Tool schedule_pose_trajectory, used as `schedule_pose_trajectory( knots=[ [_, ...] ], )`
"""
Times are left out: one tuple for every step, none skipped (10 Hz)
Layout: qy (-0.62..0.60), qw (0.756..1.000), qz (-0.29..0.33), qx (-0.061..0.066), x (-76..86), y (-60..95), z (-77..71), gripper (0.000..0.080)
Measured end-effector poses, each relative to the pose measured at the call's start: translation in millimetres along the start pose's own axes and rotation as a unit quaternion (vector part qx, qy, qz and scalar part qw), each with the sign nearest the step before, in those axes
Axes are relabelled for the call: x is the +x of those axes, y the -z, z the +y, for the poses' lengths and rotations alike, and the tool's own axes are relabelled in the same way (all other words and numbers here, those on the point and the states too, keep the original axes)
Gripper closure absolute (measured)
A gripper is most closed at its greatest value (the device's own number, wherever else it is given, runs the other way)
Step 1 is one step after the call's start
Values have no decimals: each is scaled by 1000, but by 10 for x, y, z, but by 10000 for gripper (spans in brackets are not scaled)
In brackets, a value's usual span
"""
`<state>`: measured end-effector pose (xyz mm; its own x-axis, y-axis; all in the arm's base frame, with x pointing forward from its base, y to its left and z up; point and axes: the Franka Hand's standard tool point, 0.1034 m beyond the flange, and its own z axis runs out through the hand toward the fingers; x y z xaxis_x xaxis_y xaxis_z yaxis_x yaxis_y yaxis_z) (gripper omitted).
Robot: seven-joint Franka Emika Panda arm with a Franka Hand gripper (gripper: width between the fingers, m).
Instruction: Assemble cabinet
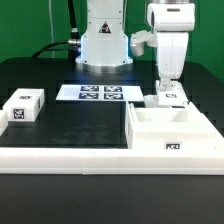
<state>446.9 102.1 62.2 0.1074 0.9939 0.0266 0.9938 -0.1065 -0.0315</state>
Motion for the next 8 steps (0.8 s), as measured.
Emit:
schedule_pose_trajectory(
  knots=[
    [-1,1000,1,-2,0,12,32,729],
    [-2,1000,0,-3,-10,13,40,729],
    [-3,1000,0,-2,-22,12,41,729],
    [-3,1000,0,-2,-22,12,41,729],
    [-5,1000,0,-2,-24,8,33,729],
    [-5,1000,0,-2,-25,6,32,729],
    [-5,1000,0,-2,-25,6,32,729],
    [-5,1000,0,-2,-25,6,32,729]
  ],
)
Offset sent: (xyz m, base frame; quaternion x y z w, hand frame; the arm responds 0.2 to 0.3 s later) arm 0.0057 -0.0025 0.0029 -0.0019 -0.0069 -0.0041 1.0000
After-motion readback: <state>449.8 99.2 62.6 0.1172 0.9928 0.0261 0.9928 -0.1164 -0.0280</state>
